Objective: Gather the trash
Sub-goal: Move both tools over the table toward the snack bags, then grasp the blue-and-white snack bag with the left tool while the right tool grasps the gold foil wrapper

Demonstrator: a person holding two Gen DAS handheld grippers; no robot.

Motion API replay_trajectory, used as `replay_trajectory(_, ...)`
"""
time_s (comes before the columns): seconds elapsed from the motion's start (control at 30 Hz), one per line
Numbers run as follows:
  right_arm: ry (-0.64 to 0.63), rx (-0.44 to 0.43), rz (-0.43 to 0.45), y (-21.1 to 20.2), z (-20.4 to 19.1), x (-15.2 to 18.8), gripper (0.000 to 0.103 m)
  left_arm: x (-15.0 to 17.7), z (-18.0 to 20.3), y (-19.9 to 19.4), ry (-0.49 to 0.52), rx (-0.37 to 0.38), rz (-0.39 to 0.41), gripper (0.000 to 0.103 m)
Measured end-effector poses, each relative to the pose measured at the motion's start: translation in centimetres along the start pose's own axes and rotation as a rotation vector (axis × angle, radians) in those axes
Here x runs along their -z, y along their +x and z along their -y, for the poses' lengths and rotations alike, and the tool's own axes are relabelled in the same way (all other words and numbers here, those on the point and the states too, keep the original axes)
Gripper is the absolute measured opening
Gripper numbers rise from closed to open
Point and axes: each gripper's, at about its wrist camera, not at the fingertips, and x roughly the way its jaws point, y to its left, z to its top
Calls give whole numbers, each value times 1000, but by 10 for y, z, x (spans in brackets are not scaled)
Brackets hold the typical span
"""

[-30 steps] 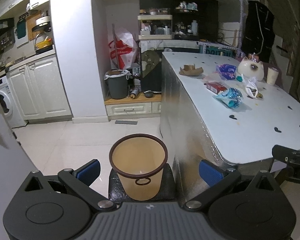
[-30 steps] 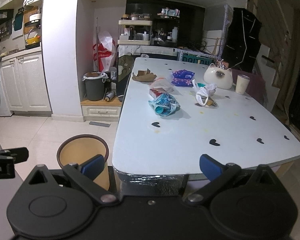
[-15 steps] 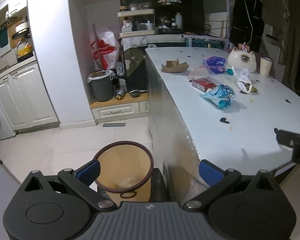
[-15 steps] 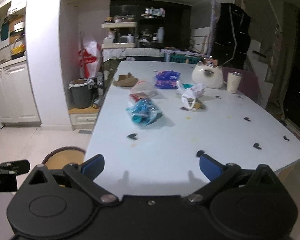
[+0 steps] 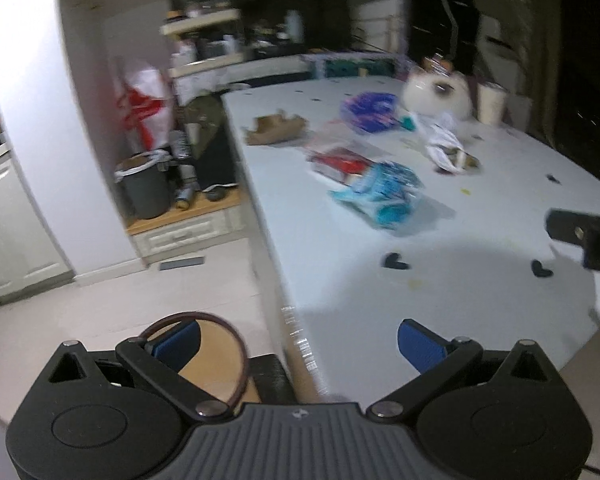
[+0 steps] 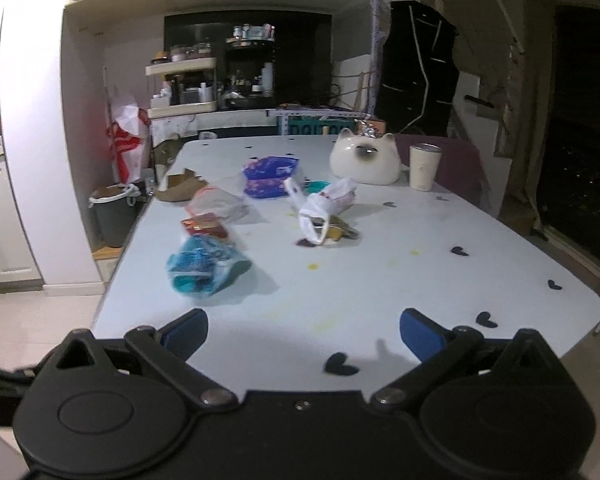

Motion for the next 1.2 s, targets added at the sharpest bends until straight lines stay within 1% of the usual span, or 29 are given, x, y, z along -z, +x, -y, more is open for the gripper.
replay_trajectory(0.17, 42, 4, -32, 28, 21, -1, 103, -17, 26, 34, 61, 70, 27, 103)
replay_trajectory(0.23, 58, 16, -46, 38, 28, -1, 103, -27, 32, 48, 68, 103, 33, 103)
replay_trajectory(0.33, 74, 29, -44, 51, 41, -1, 103, -43, 41, 67, 68, 130, 48, 103)
replay_trajectory(0.43, 95, -1, -37, 62, 55, -3, 103, -58, 42, 84, 59, 144, 73, 103)
replay_trajectory(0.5, 132, -42, -43, 70, 66, -6, 103, -65, 40, 97, 38, 160, 101, 103)
replay_trajectory(0.6, 155, -72, -20, 80, 75, -13, 103, -72, 37, 118, 7, 158, 93, 103)
replay_trajectory(0.73, 113, -75, 0, 100, 79, -32, 103, -72, 33, 139, -23, 167, 71, 103)
replay_trajectory(0.87, 82, -110, 18, 126, 79, -58, 103, -69, 32, 149, -41, 180, 54, 103)
replay_trajectory(0.93, 84, -101, 31, 141, 77, -71, 103, -66, 32, 152, -43, 175, 38, 103)
replay_trajectory(1.0, 85, -116, 41, 158, 75, -82, 102, -64, 34, 151, -25, 168, 47, 103)
replay_trajectory(1.07, 81, -138, 33, 177, 72, -91, 99, -63, 33, 151, -25, 170, 46, 103)
replay_trajectory(1.1, 75, -143, 27, 185, 70, -94, 94, -62, 33, 151, -24, 168, 45, 103)
replay_trajectory(1.17, 61, -153, 6, 204, 68, -99, 90, -61, 33, 151, -20, 145, 39, 103)
replay_trajectory(1.2, 67, -145, -2, 212, 69, -101, 86, -61, 33, 150, -20, 136, 37, 103)
